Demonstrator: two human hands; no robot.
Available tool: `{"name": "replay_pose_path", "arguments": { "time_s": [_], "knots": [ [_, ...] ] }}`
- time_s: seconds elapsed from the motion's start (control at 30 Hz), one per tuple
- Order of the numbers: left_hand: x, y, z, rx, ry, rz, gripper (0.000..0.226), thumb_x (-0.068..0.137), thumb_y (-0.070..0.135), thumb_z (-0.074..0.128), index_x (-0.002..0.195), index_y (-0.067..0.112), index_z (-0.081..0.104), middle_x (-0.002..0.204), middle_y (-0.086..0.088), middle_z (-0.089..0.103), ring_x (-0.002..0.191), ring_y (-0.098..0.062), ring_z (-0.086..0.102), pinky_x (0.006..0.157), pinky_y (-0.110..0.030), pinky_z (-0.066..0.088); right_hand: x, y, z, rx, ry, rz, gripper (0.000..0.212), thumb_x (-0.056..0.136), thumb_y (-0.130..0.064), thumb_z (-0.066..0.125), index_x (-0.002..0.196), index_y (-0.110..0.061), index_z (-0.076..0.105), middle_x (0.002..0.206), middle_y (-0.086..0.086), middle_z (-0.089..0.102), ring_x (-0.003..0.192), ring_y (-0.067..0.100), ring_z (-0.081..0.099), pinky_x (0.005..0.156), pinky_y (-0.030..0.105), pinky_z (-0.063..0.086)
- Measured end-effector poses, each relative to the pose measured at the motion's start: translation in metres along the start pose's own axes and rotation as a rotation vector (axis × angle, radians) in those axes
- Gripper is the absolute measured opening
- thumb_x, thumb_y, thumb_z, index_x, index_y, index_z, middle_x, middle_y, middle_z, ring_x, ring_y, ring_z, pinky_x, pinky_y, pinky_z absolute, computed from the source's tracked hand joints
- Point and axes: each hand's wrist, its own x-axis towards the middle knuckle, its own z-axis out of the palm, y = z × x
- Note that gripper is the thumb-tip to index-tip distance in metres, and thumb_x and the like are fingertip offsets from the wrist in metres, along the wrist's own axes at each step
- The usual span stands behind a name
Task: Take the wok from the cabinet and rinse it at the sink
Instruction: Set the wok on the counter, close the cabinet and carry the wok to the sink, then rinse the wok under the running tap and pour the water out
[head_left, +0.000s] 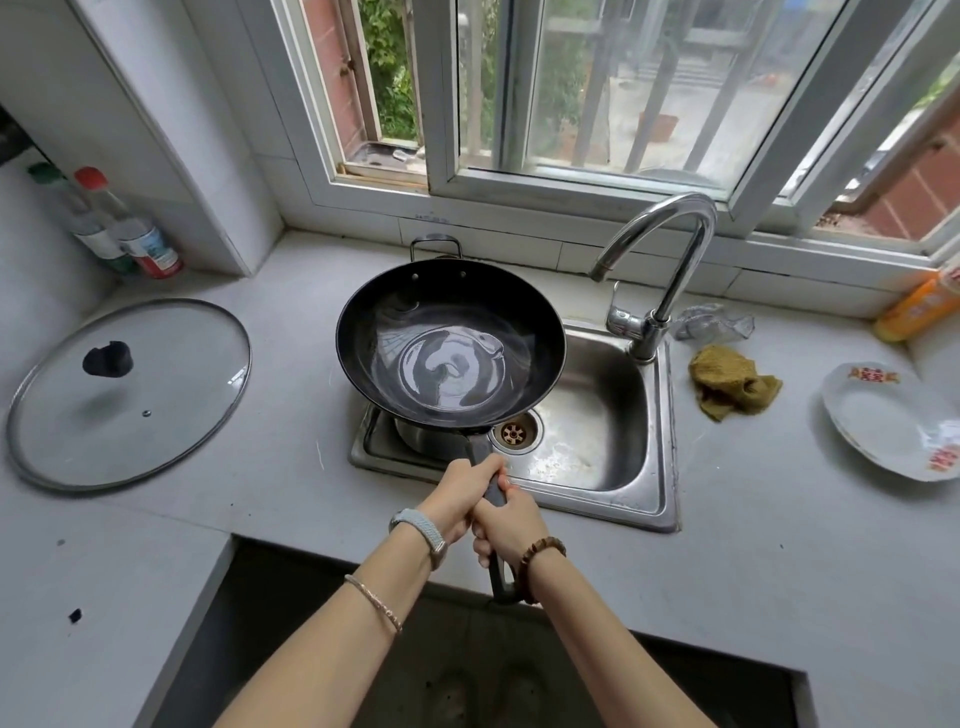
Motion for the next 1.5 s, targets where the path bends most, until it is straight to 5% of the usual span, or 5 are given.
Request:
{"name": "replay_pose_path", "arguments": {
  "time_s": [0.4,0.53,0.8,0.97,1.5],
  "knots": [
    [-0.019,-0.004,-0.002,-0.063,-0.066,-0.091,0.024,0.093,0.029,0.053,0.080,0.011,0.062,0.090,-0.012,0.069,0.069,-0.023,0.058,0.041,-0.021,0.036,0.006,0.012,-0.008,-0.036,-0.062,-0.022,0.009,0.094,-0.016,0.045,0.092,-0.008,0.049,0.057,0.008,0.048,0.038,0.017,0.048,0.039,0.025,0.044],
    [-0.033,-0.021,-0.004,-0.098,-0.090,-0.202,0.043,0.095,0.046,0.041,0.075,0.011,0.055,0.051,-0.006,0.045,0.039,-0.016,0.038,0.039,-0.021,0.032,0.014,0.022,-0.010,-0.063,-0.042,0.009,0.018,0.097,-0.027,0.045,0.092,-0.011,0.052,0.062,0.007,0.053,0.045,0.019,0.051,0.047,0.029,0.048],
    [-0.061,-0.047,0.005,-0.305,-0.063,-0.157,0.050,0.099,0.049,0.032,0.103,0.010,0.063,0.099,-0.018,0.063,0.099,-0.031,0.060,0.095,-0.047,0.049,0.019,0.024,-0.008,-0.316,0.000,-0.017,0.027,0.097,-0.033,0.046,0.081,-0.014,0.056,0.073,-0.001,0.056,0.070,0.016,0.055,0.059,0.026,0.043],
    [-0.058,-0.054,0.004,-0.128,0.064,-0.048,0.058,0.098,0.053,0.033,0.103,0.000,0.057,0.058,-0.007,0.051,0.047,-0.017,0.050,0.045,-0.027,0.043,0.023,0.018,-0.014,-0.497,-0.008,-0.098,0.042,0.099,-0.034,0.040,0.062,-0.018,0.052,0.063,-0.002,0.051,0.060,0.013,0.048,0.061,0.028,0.039],
    [-0.069,-0.047,-0.026,-0.064,0.079,0.049,0.029,0.094,0.033,0.056,0.082,0.009,0.046,0.048,0.000,0.038,0.036,-0.013,0.035,0.038,-0.022,0.032,0.068,-0.059,-0.182,-0.310,0.540,-0.402,0.038,0.094,-0.004,0.043,0.128,-0.010,0.059,0.128,0.007,0.061,0.119,0.020,0.056,0.099,0.024,0.040]
  ]
}}
